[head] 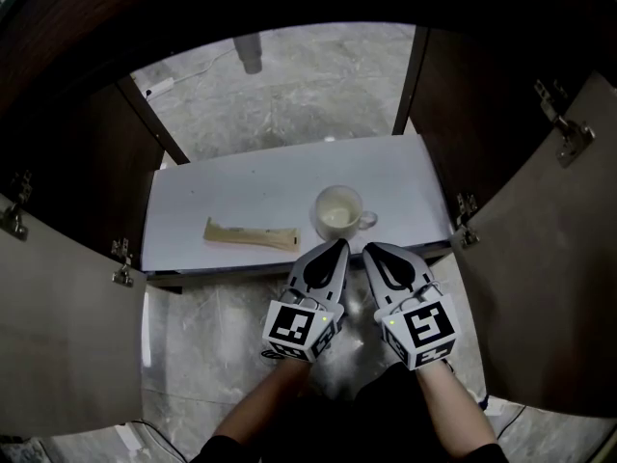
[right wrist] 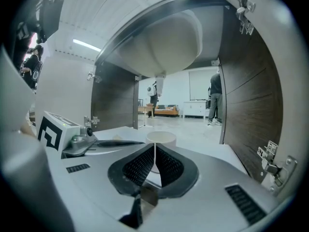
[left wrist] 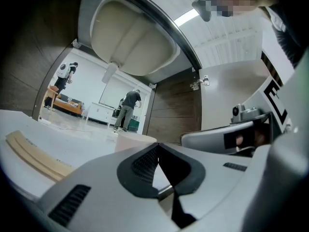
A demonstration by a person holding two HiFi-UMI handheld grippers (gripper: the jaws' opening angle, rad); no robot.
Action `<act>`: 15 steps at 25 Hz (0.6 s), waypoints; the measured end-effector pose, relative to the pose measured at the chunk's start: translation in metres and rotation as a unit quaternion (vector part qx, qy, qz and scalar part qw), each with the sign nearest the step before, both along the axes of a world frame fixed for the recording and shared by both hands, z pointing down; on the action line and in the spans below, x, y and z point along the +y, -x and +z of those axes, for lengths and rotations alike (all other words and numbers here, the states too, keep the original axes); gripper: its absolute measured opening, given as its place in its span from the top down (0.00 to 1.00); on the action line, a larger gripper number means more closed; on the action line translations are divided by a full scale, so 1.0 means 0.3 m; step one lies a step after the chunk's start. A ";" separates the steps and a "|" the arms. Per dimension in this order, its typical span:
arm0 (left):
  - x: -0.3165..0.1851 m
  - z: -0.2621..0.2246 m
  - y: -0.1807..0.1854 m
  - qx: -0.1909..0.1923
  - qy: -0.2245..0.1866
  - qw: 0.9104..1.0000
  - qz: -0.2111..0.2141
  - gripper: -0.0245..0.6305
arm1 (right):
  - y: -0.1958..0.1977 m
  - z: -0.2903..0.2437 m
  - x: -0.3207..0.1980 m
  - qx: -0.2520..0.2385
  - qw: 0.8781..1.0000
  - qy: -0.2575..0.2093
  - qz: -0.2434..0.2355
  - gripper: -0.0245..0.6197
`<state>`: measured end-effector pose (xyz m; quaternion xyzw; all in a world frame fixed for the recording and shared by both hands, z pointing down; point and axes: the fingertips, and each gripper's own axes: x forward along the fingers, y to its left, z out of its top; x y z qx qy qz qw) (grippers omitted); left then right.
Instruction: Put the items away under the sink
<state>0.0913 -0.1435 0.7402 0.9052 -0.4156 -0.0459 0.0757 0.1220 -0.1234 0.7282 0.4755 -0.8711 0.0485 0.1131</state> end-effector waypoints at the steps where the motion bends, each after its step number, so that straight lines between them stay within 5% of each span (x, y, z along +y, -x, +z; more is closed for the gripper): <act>1: 0.004 -0.006 0.005 0.004 0.000 1.000 -0.002 0.95 | 0.003 -0.004 0.005 -0.002 1.000 -0.002 -0.001 0.90; 15: 0.056 -0.117 0.076 0.004 -0.022 0.999 -0.032 0.95 | 0.067 -0.103 0.040 -0.011 0.998 -0.067 -0.001 0.90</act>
